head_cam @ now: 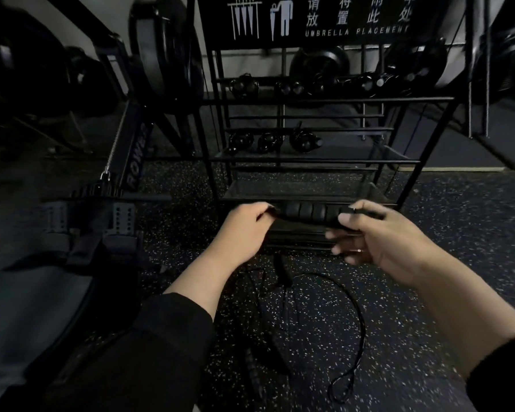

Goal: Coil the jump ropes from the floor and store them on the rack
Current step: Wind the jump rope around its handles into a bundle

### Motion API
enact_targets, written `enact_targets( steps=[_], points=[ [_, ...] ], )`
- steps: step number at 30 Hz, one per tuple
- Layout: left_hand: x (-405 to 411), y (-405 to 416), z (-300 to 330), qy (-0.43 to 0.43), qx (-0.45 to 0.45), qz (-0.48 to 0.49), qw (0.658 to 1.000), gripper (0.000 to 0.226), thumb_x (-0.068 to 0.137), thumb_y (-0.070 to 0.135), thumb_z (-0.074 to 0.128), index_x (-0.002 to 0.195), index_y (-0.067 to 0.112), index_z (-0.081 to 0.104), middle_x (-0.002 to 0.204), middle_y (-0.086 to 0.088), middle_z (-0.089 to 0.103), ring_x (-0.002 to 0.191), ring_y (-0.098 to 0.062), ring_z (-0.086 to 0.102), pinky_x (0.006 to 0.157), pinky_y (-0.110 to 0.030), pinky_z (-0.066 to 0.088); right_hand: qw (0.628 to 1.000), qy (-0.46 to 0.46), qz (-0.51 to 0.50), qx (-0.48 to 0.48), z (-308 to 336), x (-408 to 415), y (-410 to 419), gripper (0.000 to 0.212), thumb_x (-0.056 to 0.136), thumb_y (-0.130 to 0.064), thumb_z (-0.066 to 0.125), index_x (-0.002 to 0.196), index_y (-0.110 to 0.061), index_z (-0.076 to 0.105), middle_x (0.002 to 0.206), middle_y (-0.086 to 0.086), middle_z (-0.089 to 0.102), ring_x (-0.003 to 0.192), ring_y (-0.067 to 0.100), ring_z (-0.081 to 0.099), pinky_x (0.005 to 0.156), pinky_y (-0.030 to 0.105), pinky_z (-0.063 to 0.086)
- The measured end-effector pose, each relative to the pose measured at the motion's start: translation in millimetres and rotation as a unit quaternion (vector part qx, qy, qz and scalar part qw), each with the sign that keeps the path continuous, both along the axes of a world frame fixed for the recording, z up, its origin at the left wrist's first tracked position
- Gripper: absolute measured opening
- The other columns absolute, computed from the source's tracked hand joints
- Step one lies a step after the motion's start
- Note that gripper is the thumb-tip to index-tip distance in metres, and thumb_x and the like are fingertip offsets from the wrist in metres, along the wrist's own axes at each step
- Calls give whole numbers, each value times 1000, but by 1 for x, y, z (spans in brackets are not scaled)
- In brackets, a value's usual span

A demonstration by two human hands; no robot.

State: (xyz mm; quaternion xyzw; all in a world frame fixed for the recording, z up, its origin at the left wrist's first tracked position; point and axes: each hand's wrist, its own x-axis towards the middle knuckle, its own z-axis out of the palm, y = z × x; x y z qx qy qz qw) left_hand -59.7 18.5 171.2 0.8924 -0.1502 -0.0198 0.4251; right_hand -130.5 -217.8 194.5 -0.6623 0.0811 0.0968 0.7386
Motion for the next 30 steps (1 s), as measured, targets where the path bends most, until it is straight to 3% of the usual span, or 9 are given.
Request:
enact_targets(
  steps=[3, 6, 9, 13, 16, 20, 24, 27, 30],
  points=[
    [-1, -1, 6, -17, -1, 3, 1000, 28, 102, 14, 52, 114, 23, 76, 100, 8, 76, 92, -15, 69, 85, -32, 55, 983, 28, 117, -138, -5, -6, 1, 24, 88, -9, 74, 100, -9, 53, 96, 21, 75, 76, 30, 69, 61, 41, 56],
    [-8, -16, 11, -21, 1, -26, 999, 30, 101, 13, 53, 115, 26, 76, 112, 11, 75, 105, -7, 66, 97, -26, 50, 938, 5, 163, -307, -15, -5, 15, 36, 77, -19, 78, 103, -19, 53, 90, 12, 71, 71, 14, 64, 66, 39, 55],
    [-15, -35, 19, -25, -44, -49, 998, 31, 101, 11, 53, 118, 24, 75, 117, 13, 73, 111, 0, 62, 98, -13, 44, 970, -17, 103, -217, -25, -2, 36, 28, 86, -14, 80, 104, -6, 60, 78, 11, 71, 63, 11, 64, 55, 20, 50],
    [-11, -47, 23, 71, -219, -40, 972, 39, 100, 5, 45, 118, 29, 70, 86, 11, 70, 77, -5, 64, 72, -26, 54, 993, -46, 40, -98, -38, 11, 51, 29, 91, -4, 73, 116, 1, 60, 96, 29, 73, 74, 31, 66, 67, 38, 57],
    [-6, -50, 23, 112, -303, -46, 945, 39, 99, 1, 43, 117, 27, 66, 73, 6, 53, 62, -6, 49, 57, -20, 43, 998, -32, 46, -42, -40, 20, 58, 23, 91, 3, 69, 113, 9, 62, 95, 28, 73, 71, 25, 70, 65, 34, 58],
    [4, -49, 22, 103, -370, -51, 922, 45, 95, -4, 42, 120, 26, 65, 100, 2, 62, 93, -14, 60, 83, -33, 51, 993, -76, -40, -83, -34, 32, 58, 3, 92, 2, 65, 90, -1, 64, 70, 13, 71, 58, 21, 66, 58, 31, 56],
    [18, -37, 4, 153, -307, -78, 936, 42, 98, 2, 39, 124, 24, 64, 110, -3, 71, 87, -22, 65, 83, -43, 56, 992, -102, -76, 7, -17, 42, 50, 12, 94, -3, 61, 85, -7, 66, 67, 10, 66, 55, 20, 59, 55, 28, 50],
    [22, -32, -17, 158, -41, -144, 976, 19, 93, 18, 53, 103, 25, 68, 93, 2, 69, 86, -14, 59, 86, -36, 46, 985, -96, -79, 117, -3, 47, 45, 23, 97, -5, 57, 76, -12, 62, 68, 9, 63, 56, 22, 51, 56, 31, 47],
    [24, -31, -42, 158, 95, -194, 963, 12, 101, 15, 57, 104, 24, 64, 110, -3, 71, 99, -15, 63, 94, -30, 48, 973, -86, -79, 200, 11, 49, 38, 45, 100, -10, 52, 58, -21, 66, 66, 7, 58, 54, 19, 49, 48, 28, 44]
  ],
)
